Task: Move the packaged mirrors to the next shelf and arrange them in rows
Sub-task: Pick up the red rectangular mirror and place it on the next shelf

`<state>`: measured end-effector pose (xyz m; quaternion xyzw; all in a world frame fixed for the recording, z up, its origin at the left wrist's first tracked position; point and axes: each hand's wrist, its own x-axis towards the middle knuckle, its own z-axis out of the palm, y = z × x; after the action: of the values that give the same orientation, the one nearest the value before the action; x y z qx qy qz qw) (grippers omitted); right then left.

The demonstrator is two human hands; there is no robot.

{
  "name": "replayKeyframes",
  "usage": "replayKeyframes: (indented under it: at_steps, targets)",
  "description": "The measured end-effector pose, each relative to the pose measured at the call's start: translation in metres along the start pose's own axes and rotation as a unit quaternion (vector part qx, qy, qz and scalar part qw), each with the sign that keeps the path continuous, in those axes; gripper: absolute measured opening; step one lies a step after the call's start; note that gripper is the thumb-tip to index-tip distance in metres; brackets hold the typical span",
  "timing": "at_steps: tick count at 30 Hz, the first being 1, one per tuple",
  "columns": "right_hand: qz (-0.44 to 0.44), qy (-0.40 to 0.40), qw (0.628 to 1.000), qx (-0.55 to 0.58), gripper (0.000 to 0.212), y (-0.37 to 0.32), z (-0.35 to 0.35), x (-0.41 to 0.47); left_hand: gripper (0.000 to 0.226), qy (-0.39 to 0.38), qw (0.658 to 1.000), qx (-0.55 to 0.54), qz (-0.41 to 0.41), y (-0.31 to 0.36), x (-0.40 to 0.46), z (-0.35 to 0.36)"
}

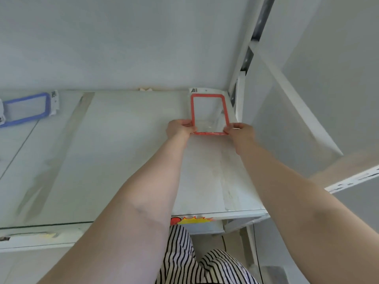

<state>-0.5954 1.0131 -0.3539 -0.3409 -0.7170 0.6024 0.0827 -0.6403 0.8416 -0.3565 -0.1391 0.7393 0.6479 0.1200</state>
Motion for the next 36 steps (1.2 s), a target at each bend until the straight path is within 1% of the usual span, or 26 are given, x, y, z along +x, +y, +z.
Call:
replayKeyframes:
  at_steps: [2,5,8,13,21,36]
  targets:
    - [-0.004,0.012,1.0,-0.017,0.016,0.002,0.003,0.009,0.041,0.016,0.999,0.039,0.017,0.001,0.001,0.006]
    - [-0.014,0.009,0.999,-0.039,0.018,0.006,0.007,0.022,0.038,0.044,0.993,0.095,0.051,-0.002,0.005,0.012]
    - [-0.024,0.003,0.997,-0.07,0.01,0.011,0.011,0.03,0.037,0.063,0.992,0.095,0.059,-0.008,0.012,0.016]
    - [-0.033,0.013,0.994,-0.103,0.015,0.017,0.013,0.033,0.032,0.093,0.992,0.07,0.055,-0.014,0.012,0.018]
    - [-0.007,0.012,0.995,-0.097,0.021,0.015,0.012,0.037,0.029,0.095,0.99,0.099,0.045,-0.013,0.014,0.017]
    - [-0.01,0.01,0.993,-0.118,0.016,0.013,0.012,0.036,0.027,0.099,0.988,0.105,0.049,-0.014,0.015,0.018]
